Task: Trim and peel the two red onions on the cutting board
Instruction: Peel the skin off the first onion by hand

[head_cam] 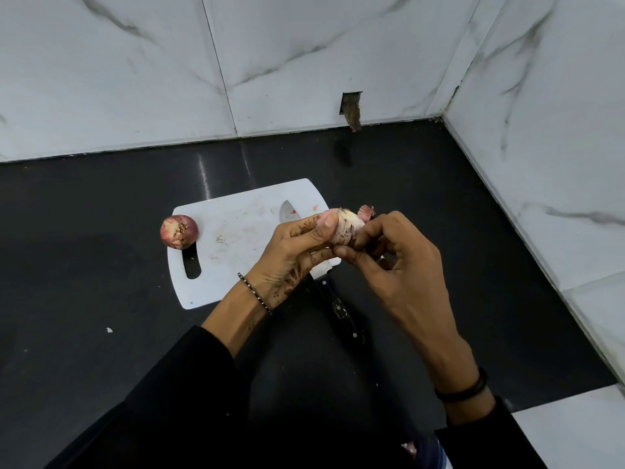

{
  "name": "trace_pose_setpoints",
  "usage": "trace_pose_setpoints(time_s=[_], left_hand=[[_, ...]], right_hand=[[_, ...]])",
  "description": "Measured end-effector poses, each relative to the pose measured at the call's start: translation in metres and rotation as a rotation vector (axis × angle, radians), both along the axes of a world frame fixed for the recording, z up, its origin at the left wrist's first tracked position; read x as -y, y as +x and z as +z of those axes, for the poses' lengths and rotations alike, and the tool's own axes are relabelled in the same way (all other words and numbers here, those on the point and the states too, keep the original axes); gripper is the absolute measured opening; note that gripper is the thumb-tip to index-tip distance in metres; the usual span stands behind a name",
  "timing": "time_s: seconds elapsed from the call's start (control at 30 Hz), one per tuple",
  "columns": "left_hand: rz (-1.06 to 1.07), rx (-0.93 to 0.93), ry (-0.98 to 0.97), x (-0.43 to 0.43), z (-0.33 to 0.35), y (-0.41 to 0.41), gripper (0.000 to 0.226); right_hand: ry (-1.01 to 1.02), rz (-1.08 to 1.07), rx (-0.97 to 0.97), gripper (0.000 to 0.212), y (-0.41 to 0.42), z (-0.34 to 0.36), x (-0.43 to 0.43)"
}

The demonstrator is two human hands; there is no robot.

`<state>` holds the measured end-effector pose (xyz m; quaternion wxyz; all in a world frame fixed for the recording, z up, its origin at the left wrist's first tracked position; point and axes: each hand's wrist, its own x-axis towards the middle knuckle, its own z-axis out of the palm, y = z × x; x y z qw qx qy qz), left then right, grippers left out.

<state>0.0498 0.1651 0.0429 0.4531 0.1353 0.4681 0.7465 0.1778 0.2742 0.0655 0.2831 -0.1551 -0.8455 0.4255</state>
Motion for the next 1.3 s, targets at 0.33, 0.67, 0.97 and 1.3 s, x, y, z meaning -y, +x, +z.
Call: trace_pose_setpoints(time_s=[0.33, 0.67, 0.97, 1.3], left_hand=[[0.000, 0.027, -0.028, 0.000, 0.000, 0.004, 0.045], [0.039, 0.031, -0.149, -0.006, 0.002, 0.010, 0.058], [0.080, 0.180, -0.131, -0.010, 0.005, 0.010, 0.051], [0.088, 0.037, -0.078, -0.012, -0.014, 0.016, 0.055]], right_hand=[[-0.076, 0.004, -0.007, 0.038, 0.007, 0.007, -0.002], [0.113, -0.037, 0.048, 0.009, 0.008, -0.008, -0.008], [0.083, -0.117, 0.204, 0.018, 0.018, -0.023, -0.022], [-0.200, -0.258, 0.138, 0.029, 0.010, -0.012, -0.007]])
